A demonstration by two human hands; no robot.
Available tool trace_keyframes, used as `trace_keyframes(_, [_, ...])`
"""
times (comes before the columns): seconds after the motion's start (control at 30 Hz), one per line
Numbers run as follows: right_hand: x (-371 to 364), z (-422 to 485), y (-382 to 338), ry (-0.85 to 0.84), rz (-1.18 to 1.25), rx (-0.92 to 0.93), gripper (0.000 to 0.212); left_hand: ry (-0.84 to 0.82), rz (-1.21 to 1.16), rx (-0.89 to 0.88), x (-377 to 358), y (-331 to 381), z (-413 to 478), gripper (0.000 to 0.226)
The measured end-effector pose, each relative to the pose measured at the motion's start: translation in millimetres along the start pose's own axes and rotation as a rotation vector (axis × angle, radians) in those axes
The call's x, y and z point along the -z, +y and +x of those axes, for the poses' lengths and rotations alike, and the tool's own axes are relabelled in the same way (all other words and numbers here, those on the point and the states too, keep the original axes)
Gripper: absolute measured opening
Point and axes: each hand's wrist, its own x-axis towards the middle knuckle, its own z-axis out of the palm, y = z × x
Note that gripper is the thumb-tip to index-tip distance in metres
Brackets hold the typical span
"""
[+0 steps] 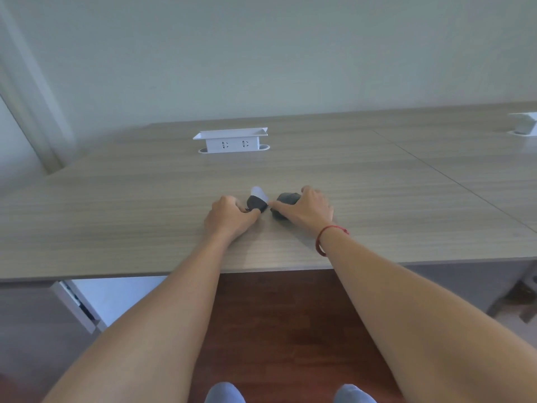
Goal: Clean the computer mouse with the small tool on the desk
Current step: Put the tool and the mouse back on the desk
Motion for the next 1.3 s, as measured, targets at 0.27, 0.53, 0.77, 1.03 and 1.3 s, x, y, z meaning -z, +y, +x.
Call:
trace_keyframes(0.27, [4, -1, 20, 0.024, 0.145, 0.095, 0.028, 0.121, 0.053, -0.061, -16, 12, -11, 0.042])
trace_keyframes(0.53, [-1, 4, 21, 0.003, 0.207, 0.120, 0.024, 0.136, 0.098, -0.028, -16, 15, -8, 0.049])
trace_keyframes(0.77, [13, -4, 27, 0.029, 0.284, 0.082, 0.035, 0.260, 0.052, -0.070, -4, 8, -24, 0.057])
trace_keyframes(1.03, [28, -27, 65, -0.034, -0.317, 0.209, 0.041, 0.088, 0.435, -0.041, -2, -8, -40, 0.054])
trace_keyframes(1.3, [26, -30, 71, -0.049, -0.357, 0.222, 0.048, -0.062, 0.436, -0.010, 0, -13, -40, 0.066])
